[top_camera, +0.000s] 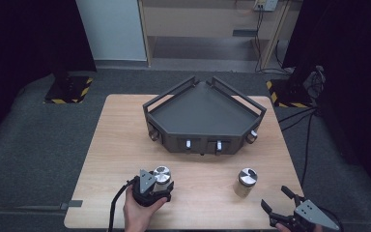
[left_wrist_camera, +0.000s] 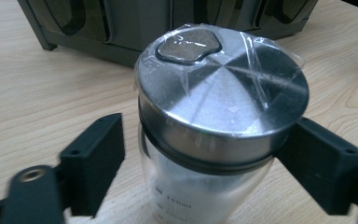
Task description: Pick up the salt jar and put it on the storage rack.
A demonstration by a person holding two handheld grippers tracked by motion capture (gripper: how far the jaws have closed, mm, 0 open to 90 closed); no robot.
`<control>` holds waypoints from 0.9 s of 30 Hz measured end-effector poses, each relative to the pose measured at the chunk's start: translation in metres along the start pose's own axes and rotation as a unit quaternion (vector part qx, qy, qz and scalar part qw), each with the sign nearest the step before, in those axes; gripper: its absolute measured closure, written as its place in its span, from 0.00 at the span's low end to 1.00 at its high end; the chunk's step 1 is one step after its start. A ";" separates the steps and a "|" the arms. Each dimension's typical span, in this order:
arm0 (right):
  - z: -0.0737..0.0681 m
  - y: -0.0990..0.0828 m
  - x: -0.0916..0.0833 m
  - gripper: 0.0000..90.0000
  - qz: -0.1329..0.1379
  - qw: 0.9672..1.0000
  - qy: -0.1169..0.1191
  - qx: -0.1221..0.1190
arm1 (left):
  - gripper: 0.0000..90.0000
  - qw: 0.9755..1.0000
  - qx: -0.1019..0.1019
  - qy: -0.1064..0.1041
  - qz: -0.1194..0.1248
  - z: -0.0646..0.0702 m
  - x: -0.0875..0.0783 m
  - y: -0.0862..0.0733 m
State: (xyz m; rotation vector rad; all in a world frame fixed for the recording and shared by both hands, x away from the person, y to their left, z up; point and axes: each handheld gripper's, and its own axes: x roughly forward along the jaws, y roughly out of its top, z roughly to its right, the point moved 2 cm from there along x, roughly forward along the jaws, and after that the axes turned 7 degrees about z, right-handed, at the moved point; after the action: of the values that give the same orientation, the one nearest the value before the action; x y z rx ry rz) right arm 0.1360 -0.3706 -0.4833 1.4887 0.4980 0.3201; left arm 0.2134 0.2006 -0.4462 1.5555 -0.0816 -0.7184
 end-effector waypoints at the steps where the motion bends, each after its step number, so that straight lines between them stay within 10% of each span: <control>1: 0.000 0.000 0.000 0.11 0.000 1.000 0.000 0.000 | 0.24 1.000 0.000 -0.001 0.002 0.000 0.001 -0.001; 27: 0.000 0.001 0.000 0.11 0.000 1.000 0.006 -0.004 | 0.33 1.000 0.016 0.026 0.009 0.014 0.001 -0.005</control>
State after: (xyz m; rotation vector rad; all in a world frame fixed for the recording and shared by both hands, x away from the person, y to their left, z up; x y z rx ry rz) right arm 0.1367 -0.3705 -0.4824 1.4797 0.5051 0.3303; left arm 0.2059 0.1890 -0.4503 1.6010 -0.0685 -0.6654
